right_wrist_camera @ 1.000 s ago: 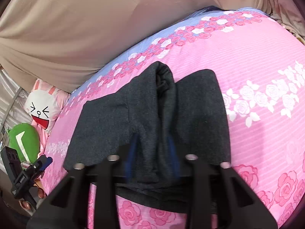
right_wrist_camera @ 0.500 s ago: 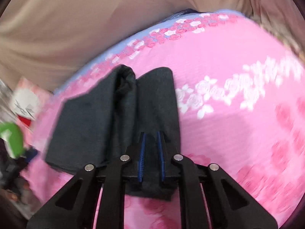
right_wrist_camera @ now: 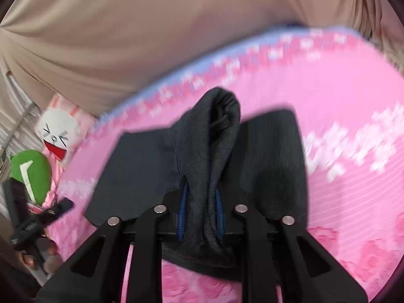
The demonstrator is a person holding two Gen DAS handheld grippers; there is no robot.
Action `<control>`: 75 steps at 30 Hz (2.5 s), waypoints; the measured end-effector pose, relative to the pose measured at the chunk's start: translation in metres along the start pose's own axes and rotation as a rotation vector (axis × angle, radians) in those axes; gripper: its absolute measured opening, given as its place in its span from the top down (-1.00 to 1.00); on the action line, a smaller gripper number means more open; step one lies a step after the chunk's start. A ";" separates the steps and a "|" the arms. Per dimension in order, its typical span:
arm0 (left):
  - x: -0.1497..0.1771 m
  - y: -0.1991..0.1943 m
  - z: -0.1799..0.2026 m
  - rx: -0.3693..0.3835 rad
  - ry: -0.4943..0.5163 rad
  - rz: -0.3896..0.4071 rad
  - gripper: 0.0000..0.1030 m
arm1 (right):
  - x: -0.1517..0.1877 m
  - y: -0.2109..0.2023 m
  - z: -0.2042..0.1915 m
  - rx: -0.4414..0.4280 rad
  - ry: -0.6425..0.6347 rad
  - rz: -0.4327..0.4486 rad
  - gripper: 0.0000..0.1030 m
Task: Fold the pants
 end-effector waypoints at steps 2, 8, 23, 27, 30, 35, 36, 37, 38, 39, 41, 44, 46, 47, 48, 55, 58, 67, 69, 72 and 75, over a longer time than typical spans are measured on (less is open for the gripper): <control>-0.001 -0.001 0.002 0.012 -0.003 0.006 -0.70 | -0.001 -0.002 0.011 0.039 -0.008 0.005 0.66; 0.004 0.022 0.010 0.043 -0.024 -0.051 -0.70 | 0.020 0.006 0.041 0.081 0.086 -0.036 0.36; 0.000 0.064 0.038 0.205 -0.104 -0.142 0.60 | 0.016 -0.007 0.025 0.049 0.088 -0.036 0.42; -0.024 0.022 0.024 0.192 -0.064 -0.058 0.62 | 0.008 -0.028 -0.008 -0.035 0.063 0.005 0.56; -0.012 0.009 -0.003 0.134 -0.030 -0.093 0.49 | 0.038 -0.016 0.008 0.075 0.027 -0.066 0.51; 0.029 0.016 -0.042 0.061 -0.099 -0.146 0.15 | 0.038 -0.022 0.016 0.049 0.144 -0.054 0.47; 0.027 0.013 -0.043 0.057 -0.098 -0.128 0.14 | 0.026 -0.024 0.005 0.042 0.111 -0.033 0.39; 0.022 0.009 -0.042 0.040 -0.082 -0.094 0.13 | 0.017 -0.023 -0.005 0.034 0.086 -0.022 0.30; 0.016 0.006 -0.041 0.015 -0.058 -0.061 0.02 | 0.009 -0.020 -0.015 0.021 0.057 -0.014 0.00; 0.012 0.004 -0.041 -0.001 -0.041 -0.043 -0.09 | 0.003 -0.014 -0.025 0.010 0.020 -0.010 -0.38; 0.006 -0.001 -0.038 -0.021 -0.023 -0.018 -0.09 | 0.003 0.014 -0.042 0.014 -0.062 -0.040 -0.61; -0.004 -0.010 -0.035 0.007 -0.023 0.003 -0.17 | 0.024 0.048 -0.049 0.037 -0.126 -0.149 0.64; -0.013 -0.018 -0.034 0.006 -0.015 0.025 -0.22 | 0.010 0.032 -0.058 0.015 -0.134 -0.081 0.78; -0.017 -0.019 -0.034 0.006 -0.011 0.034 -0.24 | 0.000 0.020 -0.061 0.002 -0.123 -0.047 0.85; -0.019 -0.020 -0.034 0.003 -0.008 0.039 -0.27 | -0.008 0.008 -0.060 0.003 -0.118 -0.013 0.86; -0.010 0.019 -0.022 -0.007 0.005 -0.030 -0.27 | 0.028 0.016 0.027 0.171 0.032 -0.123 0.84; -0.003 0.028 -0.020 -0.033 0.013 -0.047 -0.27 | 0.018 -0.012 0.010 0.077 0.090 -0.053 0.67; 0.008 0.040 -0.024 -0.100 0.061 -0.048 -0.38 | 0.059 0.008 -0.044 0.058 -0.111 -0.135 0.32; 0.008 0.039 -0.024 -0.102 0.070 -0.047 -0.39 | 0.045 -0.005 -0.050 0.044 -0.118 -0.090 0.64; 0.009 0.038 -0.024 -0.097 0.071 -0.051 -0.46 | 0.027 -0.026 -0.052 0.036 -0.134 -0.038 0.70; 0.016 0.046 -0.026 -0.105 0.064 -0.080 -0.46 | 0.053 -0.005 -0.022 0.133 -0.172 -0.132 0.71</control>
Point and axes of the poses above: each gripper's, at about its wrist camera, not at the fingertips, and y roughly the way its jaws point, z to its right, x to its underside, the point moved 10 cm from there along y, roughly the way its jaws point, and after that the axes turned 9 degrees about z, right-handed, at the moved point
